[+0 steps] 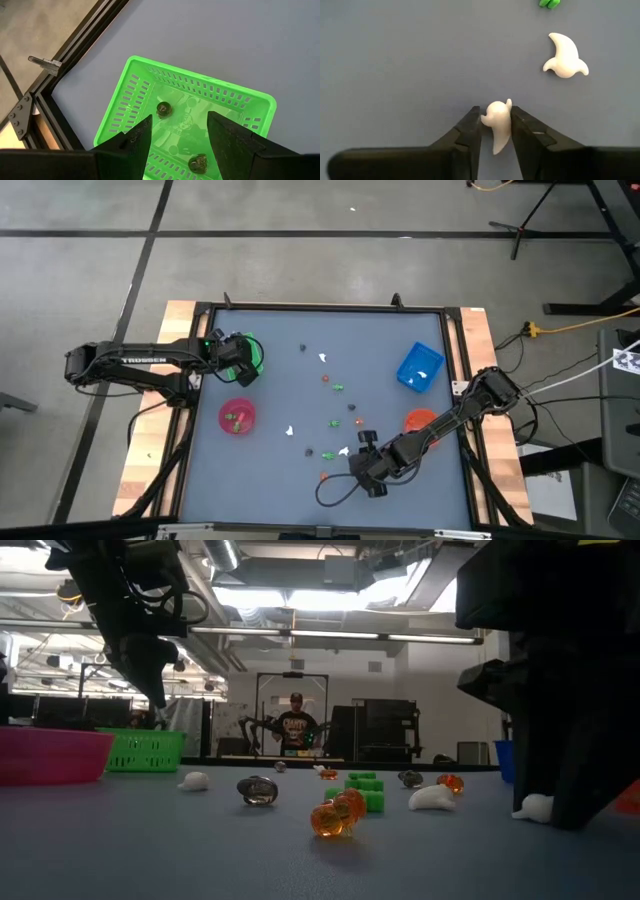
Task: Sort Halloween decoration
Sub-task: Put the small white ghost toy into the blue basket
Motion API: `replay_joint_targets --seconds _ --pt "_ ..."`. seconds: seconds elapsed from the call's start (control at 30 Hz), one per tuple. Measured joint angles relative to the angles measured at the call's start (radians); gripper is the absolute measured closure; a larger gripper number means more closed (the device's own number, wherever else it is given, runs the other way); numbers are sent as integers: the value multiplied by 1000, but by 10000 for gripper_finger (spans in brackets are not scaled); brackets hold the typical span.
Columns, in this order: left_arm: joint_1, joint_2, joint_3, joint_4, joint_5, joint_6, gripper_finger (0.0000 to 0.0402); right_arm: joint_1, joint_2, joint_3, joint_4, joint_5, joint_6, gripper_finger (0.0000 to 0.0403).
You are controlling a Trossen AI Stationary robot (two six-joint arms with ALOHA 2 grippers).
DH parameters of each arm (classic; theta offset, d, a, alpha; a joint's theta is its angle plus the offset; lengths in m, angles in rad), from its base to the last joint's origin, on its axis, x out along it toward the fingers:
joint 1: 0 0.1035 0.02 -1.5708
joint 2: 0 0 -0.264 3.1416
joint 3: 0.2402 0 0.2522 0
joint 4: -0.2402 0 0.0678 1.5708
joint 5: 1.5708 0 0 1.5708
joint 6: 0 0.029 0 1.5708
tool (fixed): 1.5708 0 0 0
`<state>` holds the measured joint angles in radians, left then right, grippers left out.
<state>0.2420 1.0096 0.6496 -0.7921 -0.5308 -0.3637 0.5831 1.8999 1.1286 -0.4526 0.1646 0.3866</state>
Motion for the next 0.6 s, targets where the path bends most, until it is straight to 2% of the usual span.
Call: replay_joint_targets --seconds 0.2,0.6 --pt "0 0 0 0 0 0 227 -1 0 -1 7 1 -1 334" --pt "0 0 0 0 0 0 227 -1 1 -2 13 1 0 336"
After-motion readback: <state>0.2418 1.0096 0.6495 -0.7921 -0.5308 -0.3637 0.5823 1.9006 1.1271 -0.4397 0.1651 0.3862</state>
